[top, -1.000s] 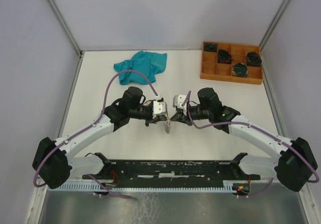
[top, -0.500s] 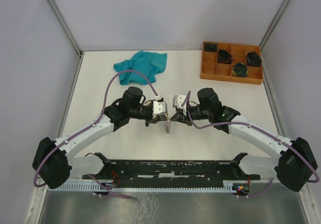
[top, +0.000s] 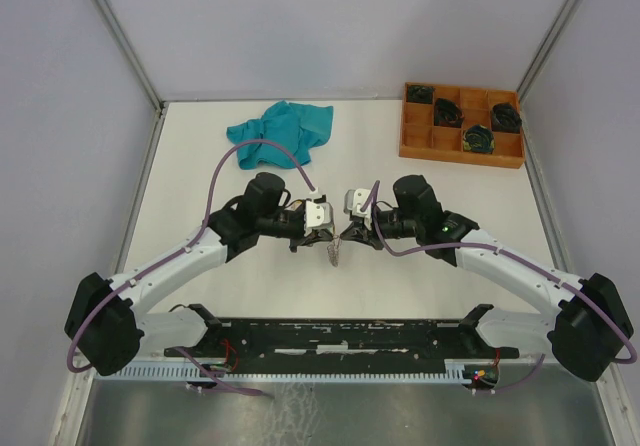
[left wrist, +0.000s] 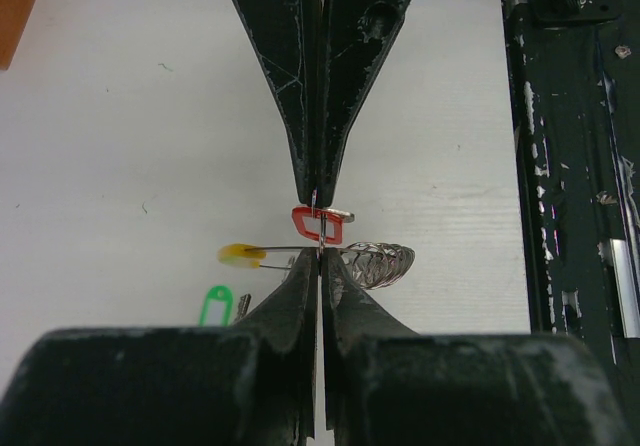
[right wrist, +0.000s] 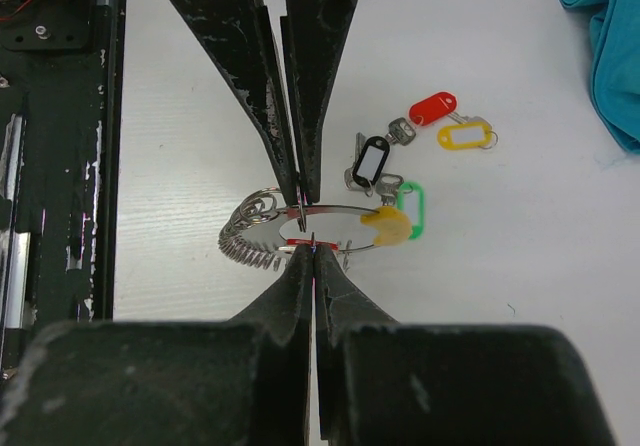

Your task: Put the keys on the keyring

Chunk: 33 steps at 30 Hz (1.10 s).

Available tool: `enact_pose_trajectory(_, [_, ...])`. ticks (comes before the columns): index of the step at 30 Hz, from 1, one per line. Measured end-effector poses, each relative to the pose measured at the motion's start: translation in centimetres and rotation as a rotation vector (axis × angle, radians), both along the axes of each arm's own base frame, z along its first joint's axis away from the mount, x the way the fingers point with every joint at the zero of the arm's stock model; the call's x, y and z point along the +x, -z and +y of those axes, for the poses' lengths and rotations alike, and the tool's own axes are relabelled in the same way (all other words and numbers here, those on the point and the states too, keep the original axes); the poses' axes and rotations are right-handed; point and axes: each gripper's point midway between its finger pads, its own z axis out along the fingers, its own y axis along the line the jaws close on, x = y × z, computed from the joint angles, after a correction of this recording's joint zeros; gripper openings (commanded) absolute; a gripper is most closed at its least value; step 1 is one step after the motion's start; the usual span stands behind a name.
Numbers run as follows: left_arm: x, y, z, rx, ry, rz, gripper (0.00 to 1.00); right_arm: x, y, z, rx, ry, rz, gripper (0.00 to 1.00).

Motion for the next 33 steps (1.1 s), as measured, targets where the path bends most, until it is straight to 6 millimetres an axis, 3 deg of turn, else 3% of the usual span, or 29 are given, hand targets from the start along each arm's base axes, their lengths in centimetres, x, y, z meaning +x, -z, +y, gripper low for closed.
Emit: enact_pose_trajectory(33, [0.01,0.15,-0.02,0.003,-0.001,0.005,0.03,-0.06,0.23,-0.01,-0.013,0.008,-0.001,0.01])
